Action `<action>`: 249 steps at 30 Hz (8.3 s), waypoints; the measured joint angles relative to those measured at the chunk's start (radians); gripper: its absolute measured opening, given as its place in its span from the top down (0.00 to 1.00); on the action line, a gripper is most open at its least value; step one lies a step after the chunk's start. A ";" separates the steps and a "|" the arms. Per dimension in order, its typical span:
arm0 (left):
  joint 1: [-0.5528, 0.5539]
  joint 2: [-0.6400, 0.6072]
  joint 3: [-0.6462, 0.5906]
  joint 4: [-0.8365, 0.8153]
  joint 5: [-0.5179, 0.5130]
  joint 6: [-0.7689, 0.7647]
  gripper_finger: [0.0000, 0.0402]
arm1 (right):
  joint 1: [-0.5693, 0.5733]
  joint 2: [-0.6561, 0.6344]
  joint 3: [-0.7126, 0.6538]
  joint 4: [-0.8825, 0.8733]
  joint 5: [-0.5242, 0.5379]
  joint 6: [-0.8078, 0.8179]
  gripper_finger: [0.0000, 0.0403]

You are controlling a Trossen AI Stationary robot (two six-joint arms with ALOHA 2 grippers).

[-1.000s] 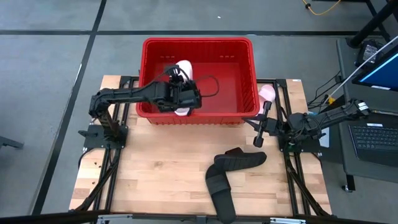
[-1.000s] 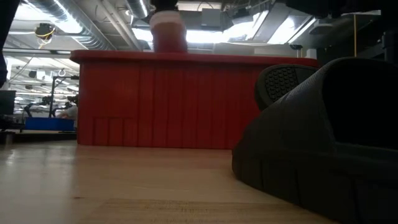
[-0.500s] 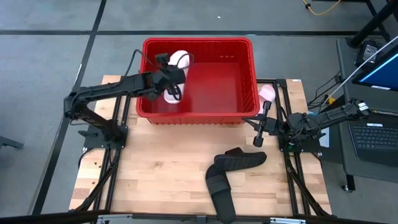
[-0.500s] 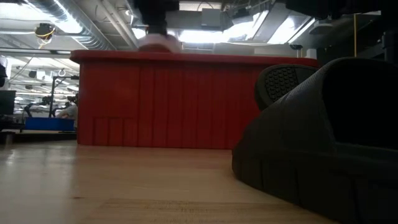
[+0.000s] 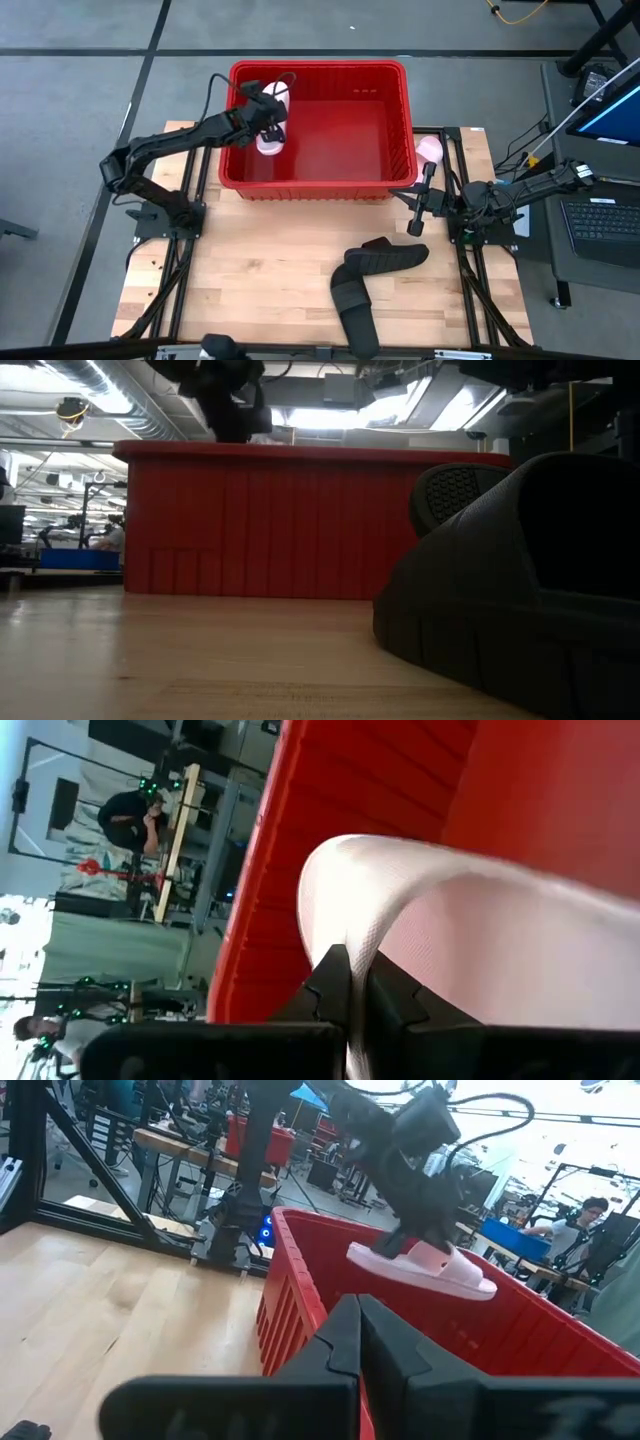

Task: Pick and place slides into bin
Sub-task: Put the bottom pink slides into the red bin, then put the pink slides into the red bin

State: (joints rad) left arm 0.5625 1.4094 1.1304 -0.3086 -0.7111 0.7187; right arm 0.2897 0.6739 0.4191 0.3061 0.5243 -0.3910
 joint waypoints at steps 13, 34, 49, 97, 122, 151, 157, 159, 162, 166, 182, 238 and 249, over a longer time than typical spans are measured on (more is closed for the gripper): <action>0.027 0.013 -0.101 0.177 0.005 0.131 0.99 | -0.015 0.000 0.000 0.005 0.001 -0.057 0.98; 0.187 0.228 -0.102 0.277 0.092 0.243 0.99 | -0.150 0.000 0.000 -0.005 0.001 -0.063 0.98; 0.187 0.243 -0.102 0.063 0.102 0.150 0.99 | -0.251 0.000 0.000 -0.002 0.000 -0.064 0.98; 0.208 0.298 -0.100 -0.098 0.246 0.055 0.88 | -0.320 0.000 0.000 -0.004 -0.001 -0.060 0.98; 0.185 0.201 -0.101 -0.211 0.265 -0.025 0.66 | -0.319 0.000 0.000 -0.005 -0.004 -0.057 0.98; -0.052 -0.200 -0.101 -0.120 0.265 -0.130 0.67 | -0.320 0.000 0.000 -0.128 -0.005 -0.003 0.98; -0.110 -0.245 -0.101 -0.114 0.231 -0.140 0.68 | -0.320 0.000 0.000 -0.124 -0.005 -0.006 0.98; -0.129 -0.259 -0.101 -0.112 0.231 -0.142 0.69 | -0.320 0.000 0.000 -0.124 -0.005 -0.006 0.98; -0.161 -0.275 -0.101 -0.106 0.233 -0.174 0.71 | -0.319 0.000 0.000 -0.124 -0.005 -0.007 0.98; -0.220 -0.290 -0.101 -0.106 0.257 -0.185 0.77 | -0.320 -0.007 0.000 -0.123 -0.004 -0.039 0.98; -0.319 -0.294 -0.101 0.089 0.592 -0.186 0.99 | -0.319 0.044 0.414 -0.981 0.162 0.414 1.00; -0.345 -0.292 -0.101 0.046 0.609 -0.143 0.99 | -0.644 0.204 0.322 -1.276 -0.027 0.935 0.99; -0.345 -0.292 -0.101 0.038 0.609 -0.144 1.00 | -0.644 0.182 0.192 -1.250 -0.090 0.958 0.99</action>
State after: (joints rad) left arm 0.2176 1.1172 1.0294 -0.2707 -0.1024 0.5747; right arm -0.3546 0.8558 0.6114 -0.9435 0.4343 0.5667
